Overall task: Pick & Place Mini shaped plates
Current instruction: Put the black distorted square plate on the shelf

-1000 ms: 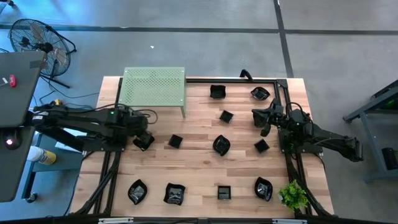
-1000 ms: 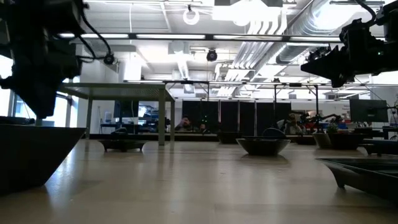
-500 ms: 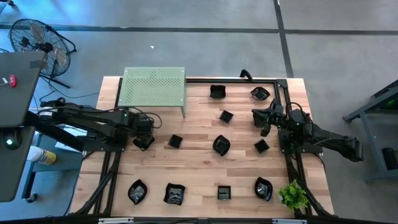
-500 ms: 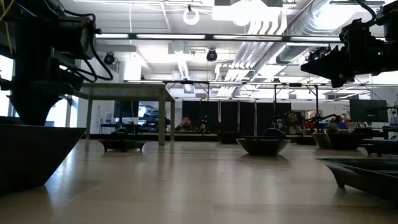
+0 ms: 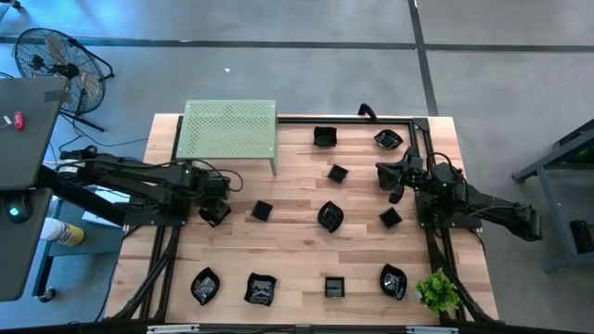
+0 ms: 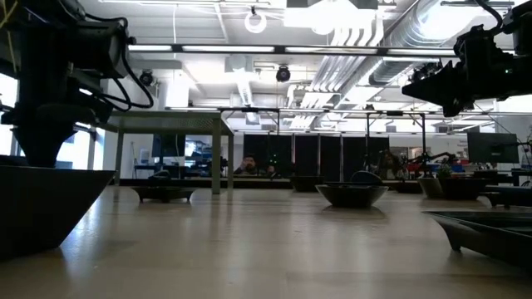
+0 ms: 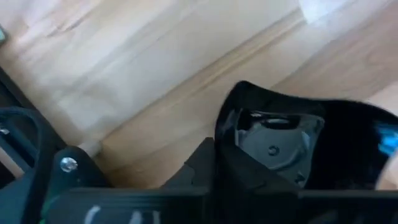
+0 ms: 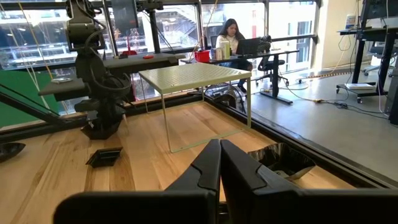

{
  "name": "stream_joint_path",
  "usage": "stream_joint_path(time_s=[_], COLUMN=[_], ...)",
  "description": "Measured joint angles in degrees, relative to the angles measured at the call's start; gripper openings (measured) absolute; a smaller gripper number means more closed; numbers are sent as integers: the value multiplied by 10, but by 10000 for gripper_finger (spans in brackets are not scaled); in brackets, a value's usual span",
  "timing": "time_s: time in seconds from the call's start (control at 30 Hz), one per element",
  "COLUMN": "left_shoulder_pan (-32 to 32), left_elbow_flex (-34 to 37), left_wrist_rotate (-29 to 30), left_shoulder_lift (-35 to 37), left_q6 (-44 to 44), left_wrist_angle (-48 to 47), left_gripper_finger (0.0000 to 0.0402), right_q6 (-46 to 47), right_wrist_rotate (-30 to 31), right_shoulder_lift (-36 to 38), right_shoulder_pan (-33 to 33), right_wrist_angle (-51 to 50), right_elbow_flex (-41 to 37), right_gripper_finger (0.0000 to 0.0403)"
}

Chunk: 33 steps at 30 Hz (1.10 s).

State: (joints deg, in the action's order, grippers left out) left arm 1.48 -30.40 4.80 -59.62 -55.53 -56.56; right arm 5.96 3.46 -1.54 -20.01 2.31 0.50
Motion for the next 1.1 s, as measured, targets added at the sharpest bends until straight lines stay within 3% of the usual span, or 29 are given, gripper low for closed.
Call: stream_joint_path(time_s=[0.27,0.5,0.6,0.7,0.87,1.1], left_shoulder_pan=[0,3,33,89,243,490], left_elbow_flex=[-75,-225,-298,-363,-444,-506], left_wrist_rotate=[-42,-52,-41,-38,-35,-141], left_shoulder_lift=[17,25,26,26,17,-64], left_q6=[31,61,68,106,205,354], left_wrist_angle=[-11,-37,-70,-90,-114,-113], left_gripper_finger=[2,2,1,1,1,0], right_q6=[0,0,0,0,0,0], right_wrist_rotate=[0,0,0,0,0,0], right_shoulder_lift=[0,0,0,0,0,0], right_shoulder_pan=[0,0,0,0,0,0], right_wrist_angle=[0,1,1,1,1,1], right_elbow_flex=[0,0,0,0,0,0], right_gripper_finger=[5,5,5,5,5,5])
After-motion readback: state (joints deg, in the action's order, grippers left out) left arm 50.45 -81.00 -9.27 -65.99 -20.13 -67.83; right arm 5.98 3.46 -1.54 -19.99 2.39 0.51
